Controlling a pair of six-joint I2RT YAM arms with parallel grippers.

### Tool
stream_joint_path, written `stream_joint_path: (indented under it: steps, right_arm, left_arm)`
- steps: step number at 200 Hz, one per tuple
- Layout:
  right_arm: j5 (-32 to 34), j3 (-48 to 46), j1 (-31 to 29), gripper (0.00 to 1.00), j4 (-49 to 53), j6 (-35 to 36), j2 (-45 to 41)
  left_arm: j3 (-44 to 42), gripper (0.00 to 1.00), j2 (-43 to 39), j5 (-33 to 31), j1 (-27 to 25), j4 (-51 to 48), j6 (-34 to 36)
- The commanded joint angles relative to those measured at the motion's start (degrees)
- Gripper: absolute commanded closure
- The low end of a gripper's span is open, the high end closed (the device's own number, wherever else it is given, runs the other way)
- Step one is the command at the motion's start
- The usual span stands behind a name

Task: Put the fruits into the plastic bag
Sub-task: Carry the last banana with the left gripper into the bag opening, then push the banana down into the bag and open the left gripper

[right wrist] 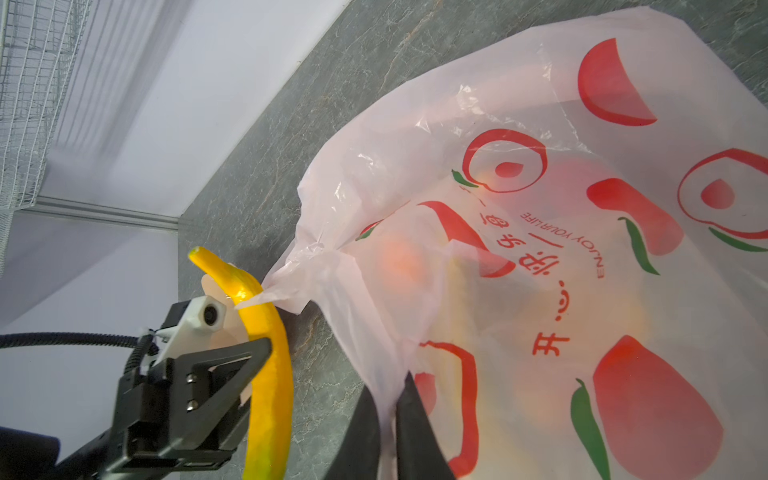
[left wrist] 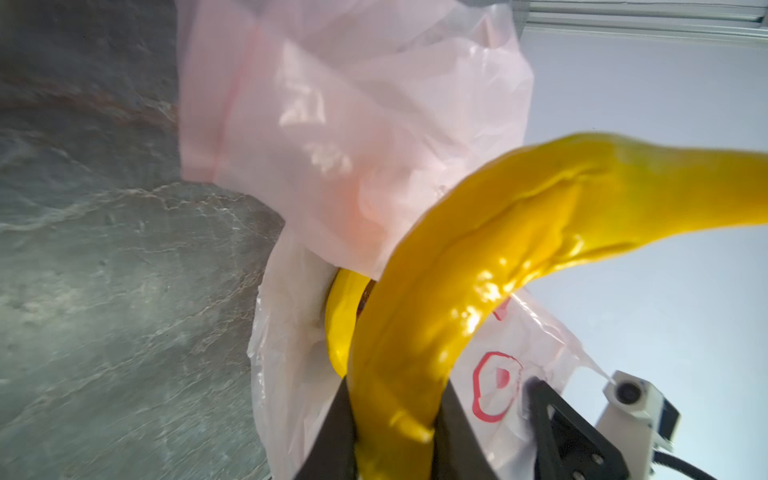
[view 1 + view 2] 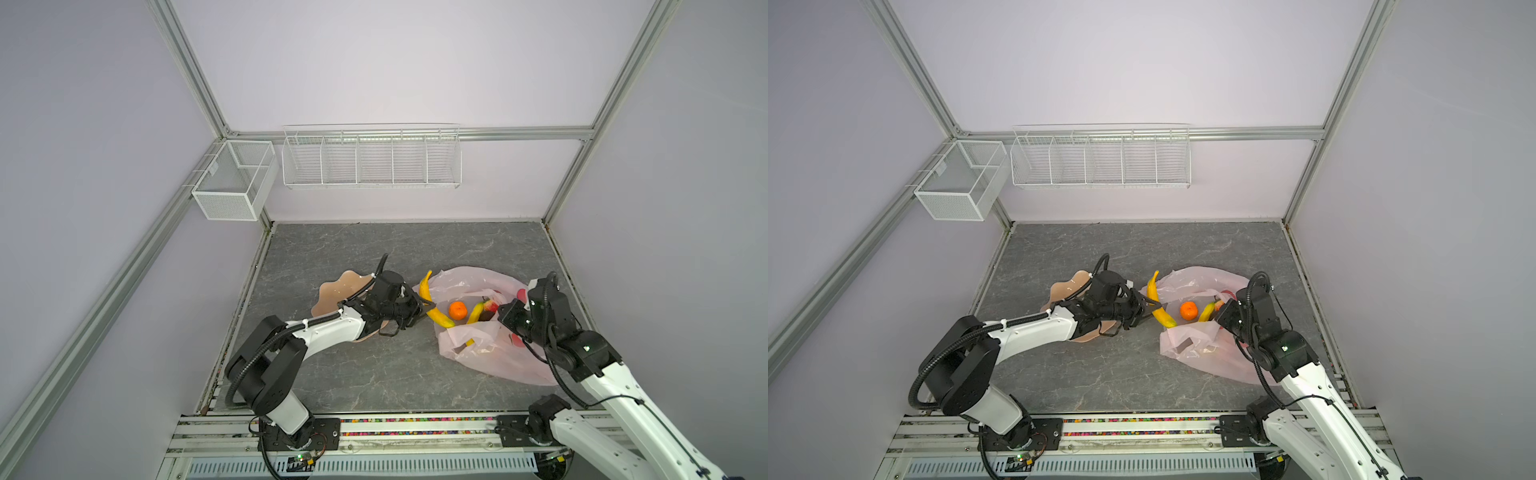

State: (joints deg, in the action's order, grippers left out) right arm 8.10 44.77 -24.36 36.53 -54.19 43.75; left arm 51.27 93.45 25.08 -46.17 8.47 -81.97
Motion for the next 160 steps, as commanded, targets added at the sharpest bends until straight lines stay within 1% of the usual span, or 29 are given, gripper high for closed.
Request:
stream_joint_path:
  steps: [1,38,65,123,160]
  right_arm:
    - [-0.3,0.9,0.3,0.88,1.5,-0.4,-1.1]
    - [-0.3,1.1,0.3,0.88,1.8,-0.3,-1.5]
    - [-0.4,1.3,0.3,0.88,2.2,0.0,-1.7]
    - [-0.3,1.3,0.3,0.88,2.0,0.3,-1.6]
    - [-0.5,1.3,0.3,0.88,2.0,0.1,-1.8]
  left_arm:
    - [3.1,0.96,3.0,-3.9,-2.9,4.4,-4.1]
    - [6.9,0.97,9.7,-2.8,-8.2,7.7,-7.4]
    - [7.2,0.98,12.6,-2.4,-10.9,11.3,-10.6]
    - [8.6,0.99,16.4,0.0,-13.0,14.8,-13.6]
    - [9.8,0.99,19.9,1.8,-13.7,19.7,-16.3]
